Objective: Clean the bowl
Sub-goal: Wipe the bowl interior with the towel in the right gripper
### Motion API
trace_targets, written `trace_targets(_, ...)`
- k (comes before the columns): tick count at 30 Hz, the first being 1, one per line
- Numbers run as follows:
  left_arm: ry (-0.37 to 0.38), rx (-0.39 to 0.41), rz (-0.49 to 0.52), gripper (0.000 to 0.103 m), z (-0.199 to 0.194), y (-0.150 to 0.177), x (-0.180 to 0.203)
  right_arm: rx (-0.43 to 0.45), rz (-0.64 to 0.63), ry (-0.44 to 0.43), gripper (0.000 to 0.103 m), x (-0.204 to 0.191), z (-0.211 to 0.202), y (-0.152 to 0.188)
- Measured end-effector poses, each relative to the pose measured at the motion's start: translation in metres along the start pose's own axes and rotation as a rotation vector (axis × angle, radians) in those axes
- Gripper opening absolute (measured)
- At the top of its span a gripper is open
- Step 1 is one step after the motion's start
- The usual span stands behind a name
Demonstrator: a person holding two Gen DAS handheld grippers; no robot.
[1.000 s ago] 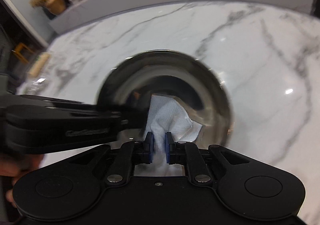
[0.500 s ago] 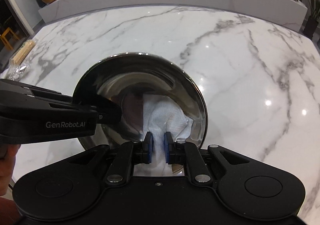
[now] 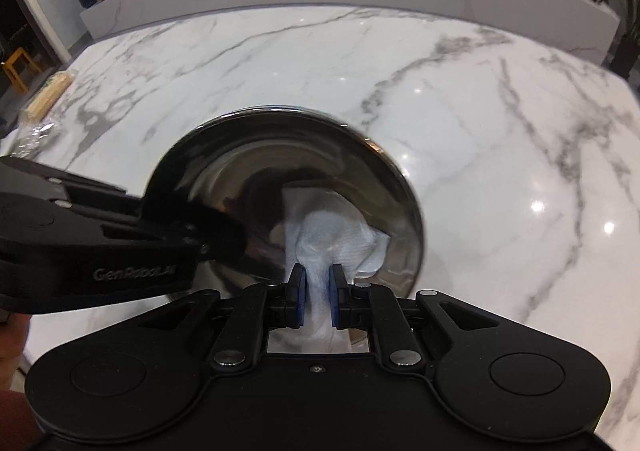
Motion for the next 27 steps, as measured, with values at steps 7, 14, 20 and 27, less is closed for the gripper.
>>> trace_targets(7,-0.015,0.002,0.014,0.014,-0.001,0.0,0.002,-0.022,0.004,-0.068,0.01,-0.005,0.001,0.001)
trace_targets(14,-0.032,0.008,0.018,0.015,-0.001,0.0,0.001,0.021,-0.039,0.064,0.01,-0.003,-0.01,-0.001)
trace_targets(20,-0.033,-0.02,0.04,0.021,0.003,0.003,0.004,0.016,-0.03,0.057,0.01,0.001,-0.005,0.0)
trace_targets(27,-0.008,-0.028,0.044,0.016,0.003,0.006,0.004,0.015,-0.019,0.053,0.01,0.004,-0.006,0.0)
Point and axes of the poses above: each gripper's, at about its wrist camera, not at the fingertips, and z roughly the way its jaws point, x to its right, y to its underside, the point moved 3 cm from there along z, roughly the way its jaws point, and after that the axes turned 7 degrees about -y, right-handed, at the moved point
